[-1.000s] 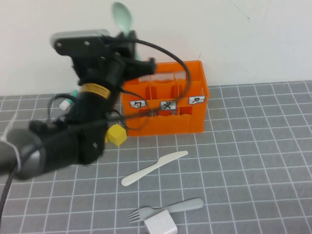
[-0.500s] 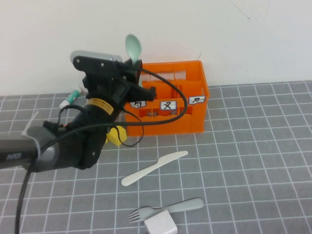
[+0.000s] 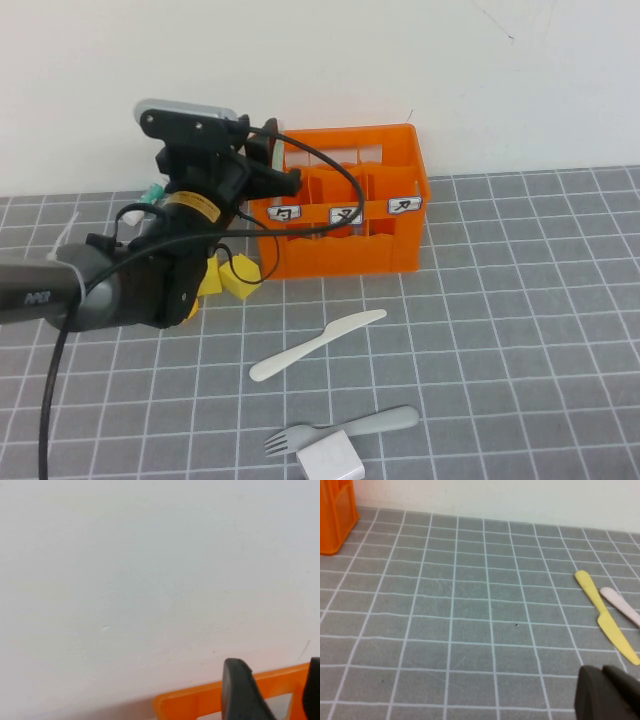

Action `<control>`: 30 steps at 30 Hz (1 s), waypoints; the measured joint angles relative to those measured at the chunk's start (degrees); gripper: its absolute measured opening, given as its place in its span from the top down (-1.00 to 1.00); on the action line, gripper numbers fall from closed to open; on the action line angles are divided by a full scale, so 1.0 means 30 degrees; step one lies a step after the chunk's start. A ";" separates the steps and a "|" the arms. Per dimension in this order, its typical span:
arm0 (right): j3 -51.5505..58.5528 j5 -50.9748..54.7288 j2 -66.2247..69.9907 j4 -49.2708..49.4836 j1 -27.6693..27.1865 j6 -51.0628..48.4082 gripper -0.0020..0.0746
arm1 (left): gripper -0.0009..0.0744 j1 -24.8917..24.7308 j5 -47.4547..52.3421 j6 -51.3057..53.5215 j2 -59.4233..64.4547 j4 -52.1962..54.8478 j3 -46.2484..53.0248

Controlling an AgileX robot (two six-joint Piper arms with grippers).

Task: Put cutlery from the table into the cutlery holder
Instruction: Place the spoon on the box

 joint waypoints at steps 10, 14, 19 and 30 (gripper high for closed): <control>0.0000 0.0000 0.0000 0.0000 0.0000 0.0000 0.95 | 0.28 0.0071 0.2020 -0.2416 -0.1665 0.3121 0.0000; 0.0000 0.0000 0.0000 0.0000 0.0000 0.0000 0.95 | 0.64 0.0071 0.6332 -0.6512 -0.4533 1.0134 0.0000; 0.0000 0.0000 0.0000 0.0000 0.0000 0.0000 0.95 | 0.93 0.0071 0.8836 -1.5471 -0.6897 2.0088 -0.0032; 0.0000 0.0000 0.0000 0.0000 0.0000 0.0000 0.95 | 0.97 0.0537 0.3569 -2.9375 -0.7483 3.4036 -0.0954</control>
